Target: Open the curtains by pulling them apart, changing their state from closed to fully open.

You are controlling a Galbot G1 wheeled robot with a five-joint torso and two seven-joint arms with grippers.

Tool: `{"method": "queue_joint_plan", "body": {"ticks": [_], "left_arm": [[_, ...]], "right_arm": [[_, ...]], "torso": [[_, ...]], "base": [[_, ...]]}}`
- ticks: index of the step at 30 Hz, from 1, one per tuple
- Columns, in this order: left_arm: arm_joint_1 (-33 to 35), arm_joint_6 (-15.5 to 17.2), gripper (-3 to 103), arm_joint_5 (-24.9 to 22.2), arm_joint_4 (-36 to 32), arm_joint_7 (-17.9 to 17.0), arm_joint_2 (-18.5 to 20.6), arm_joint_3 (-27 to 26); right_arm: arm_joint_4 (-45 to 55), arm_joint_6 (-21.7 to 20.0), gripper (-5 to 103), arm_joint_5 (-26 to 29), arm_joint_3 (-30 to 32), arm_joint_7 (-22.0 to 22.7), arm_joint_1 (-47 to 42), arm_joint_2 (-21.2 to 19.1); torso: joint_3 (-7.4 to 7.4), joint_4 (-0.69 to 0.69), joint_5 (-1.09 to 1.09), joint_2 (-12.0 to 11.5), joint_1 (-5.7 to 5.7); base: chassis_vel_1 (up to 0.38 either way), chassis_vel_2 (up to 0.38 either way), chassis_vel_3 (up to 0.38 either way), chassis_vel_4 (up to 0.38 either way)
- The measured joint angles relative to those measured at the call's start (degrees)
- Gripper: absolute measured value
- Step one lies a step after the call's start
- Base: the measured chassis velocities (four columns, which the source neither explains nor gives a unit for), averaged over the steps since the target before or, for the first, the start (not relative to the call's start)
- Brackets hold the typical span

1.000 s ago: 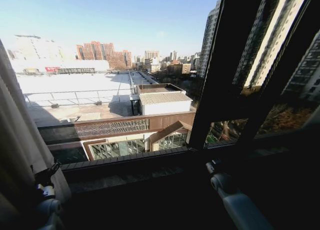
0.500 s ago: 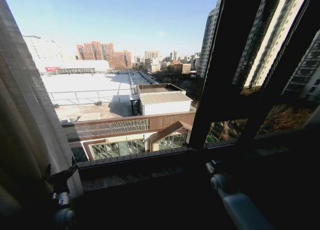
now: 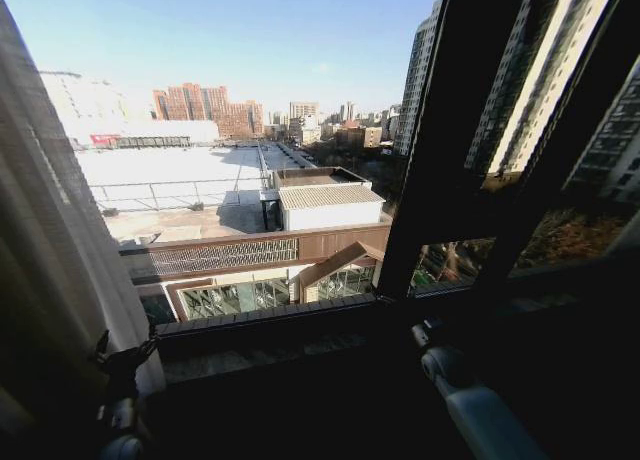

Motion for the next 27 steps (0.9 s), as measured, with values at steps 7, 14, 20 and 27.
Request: {"method": "queue_joint_plan", "body": {"ticks": [7, 14, 20, 27], "left_arm": [[-1.9, 5.4, 100, -1.3, -0.3, 2.1, -0.8, 1.8], [-2.9, 4.7, 100, 2.4, 1.9, 0.2, -0.6, 1.9], [-2.8, 4.0, 100, 3.2, 2.4, -1.1, -0.4, 1.7], [-2.7, 4.0, 100, 3.3, 2.4, -1.2, -0.4, 1.7]], "right_arm": [[0.0, 0.0, 100, 0.0, 0.0, 0.0, 0.0, 0.0], [0.0, 0.0, 100, 0.0, 0.0, 0.0, 0.0, 0.0], [0.0, 0.0, 100, 0.0, 0.0, 0.0, 0.0, 0.0], [0.0, 0.0, 100, 0.0, 0.0, 0.0, 0.0, 0.0]], "torso": [[0.0, -0.03, 0.01, 0.0, 0.0], [0.0, 0.01, 0.01, 0.0, 0.01], [0.01, 0.0, 0.0, 0.0, 0.01], [0.0, 0.0, 0.0, 0.0, 0.0]], "base": [[0.0, 0.0, 0.0, 0.0], [0.0, 0.0, 0.0, 0.0], [0.0, 0.0, 0.0, 0.0], [0.0, 0.0, 0.0, 0.0]]}}
